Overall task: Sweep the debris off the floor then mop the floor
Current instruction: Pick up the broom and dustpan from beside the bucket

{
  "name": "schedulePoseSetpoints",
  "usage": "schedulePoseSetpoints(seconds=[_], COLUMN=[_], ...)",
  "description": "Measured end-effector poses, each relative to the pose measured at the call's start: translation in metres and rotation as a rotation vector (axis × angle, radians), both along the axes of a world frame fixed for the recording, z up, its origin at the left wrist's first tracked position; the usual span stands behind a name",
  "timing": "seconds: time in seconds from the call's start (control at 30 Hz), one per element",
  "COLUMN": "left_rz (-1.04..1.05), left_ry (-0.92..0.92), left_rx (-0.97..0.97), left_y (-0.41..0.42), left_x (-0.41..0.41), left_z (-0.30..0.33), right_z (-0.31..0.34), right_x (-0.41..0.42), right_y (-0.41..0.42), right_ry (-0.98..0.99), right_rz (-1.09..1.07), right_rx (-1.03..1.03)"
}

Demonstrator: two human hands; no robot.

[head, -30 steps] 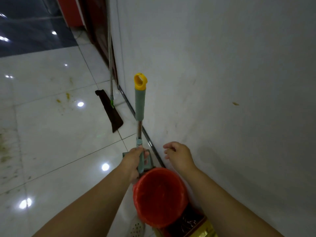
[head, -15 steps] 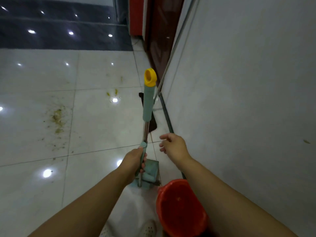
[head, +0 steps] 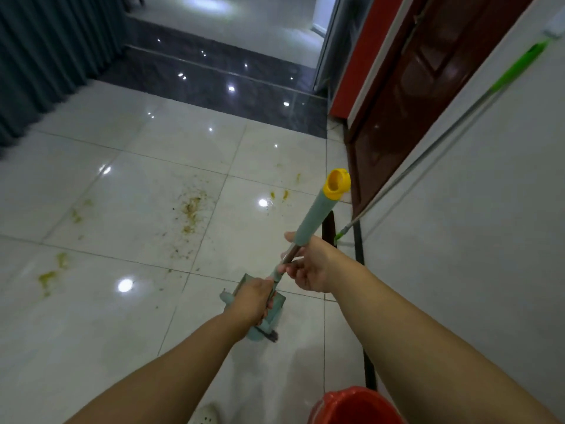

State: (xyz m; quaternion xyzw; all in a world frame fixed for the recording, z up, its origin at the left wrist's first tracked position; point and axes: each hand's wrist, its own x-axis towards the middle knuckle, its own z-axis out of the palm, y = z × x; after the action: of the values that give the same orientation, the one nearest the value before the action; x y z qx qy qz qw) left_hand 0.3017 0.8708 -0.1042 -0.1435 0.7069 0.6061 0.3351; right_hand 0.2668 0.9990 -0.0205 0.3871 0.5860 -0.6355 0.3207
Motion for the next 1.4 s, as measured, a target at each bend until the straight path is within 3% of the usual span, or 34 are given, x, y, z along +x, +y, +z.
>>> schedulePoseSetpoints(seconds=[0.13,0.37,0.8,0.87,1.0,1.2,1.4], left_rz=[0.138,0.197,0.374,0.426,0.548,0.757,0.977], left_ry=[-0.06,-0.006,0.14,0.127,0.145,0.192,0.156], left_rx=[-0.015,-0.075,-0.15,-0.125,-0.112,-0.439,-0.456], left_y=[-0.038,-0.096,-0.159,-0.163,-0.17,-0.191,-0.184], left_x=[-0.017,-0.045,-0.072,-0.075,-0.08,-0.079,-0.083], left_z=[0.007,0.006,0.016,0.016,0.015,0.021,0.014], right_z=[0.006,0.007,0.011,0.012,0.018,-0.001,-0.021], right_x=[-0.026,-0.057,-0.088,-0.089,-0.093,-0.117,-0.14], right_y=[-0.041,-0.101,-0.172,-0.18,-0.191,-0.19,-0.181], right_ry=[-0.039,-0.018,0.056,0.039,0.018,-0.011,-0.061], right_rz=[-0.008,-0.147,-0.219,-0.192,0.061,0.134,0.265], right_rx=[-0.099,-0.272,-0.481,-0.503,-0.42,-0.395,-0.361])
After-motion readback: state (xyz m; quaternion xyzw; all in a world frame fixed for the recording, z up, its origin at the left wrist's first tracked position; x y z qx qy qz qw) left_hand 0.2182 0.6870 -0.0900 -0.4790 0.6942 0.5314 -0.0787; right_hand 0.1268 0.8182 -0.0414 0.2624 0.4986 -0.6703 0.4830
